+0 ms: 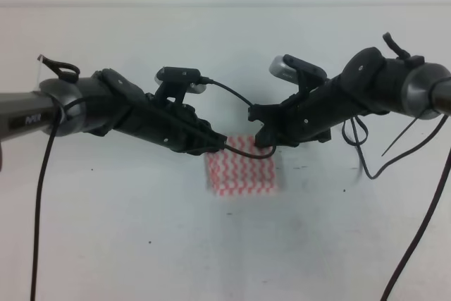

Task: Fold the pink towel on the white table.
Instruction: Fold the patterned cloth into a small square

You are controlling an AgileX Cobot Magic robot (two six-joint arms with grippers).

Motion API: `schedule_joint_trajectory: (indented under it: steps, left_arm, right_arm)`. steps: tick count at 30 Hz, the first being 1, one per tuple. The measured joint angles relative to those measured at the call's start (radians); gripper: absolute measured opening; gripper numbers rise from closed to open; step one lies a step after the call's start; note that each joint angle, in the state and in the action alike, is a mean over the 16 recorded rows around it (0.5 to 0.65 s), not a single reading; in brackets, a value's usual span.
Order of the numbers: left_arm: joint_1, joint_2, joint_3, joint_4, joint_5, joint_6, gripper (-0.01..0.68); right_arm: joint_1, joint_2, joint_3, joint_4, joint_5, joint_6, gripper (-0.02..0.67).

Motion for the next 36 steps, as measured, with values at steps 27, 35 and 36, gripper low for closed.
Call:
schedule_joint_trajectory:
  steps: [27,35,36]
  left_arm:
    - [-0.023,0.021,-0.099,-0.025,0.183,0.024,-0.007]
    - [-0.076,0.053,-0.099,-0.034,0.206,0.031,-0.007]
    - [-0.083,0.056,-0.099,-0.034,0.202,0.031,-0.007]
  right_arm:
    - [-0.038,-0.127,0.000,-0.122,0.017,0.057,-0.018]
    - [-0.038,-0.155,0.000,-0.126,0.037,0.056,-0.018]
    - [-0.038,-0.157,0.000,-0.127,0.039,0.056,-0.018]
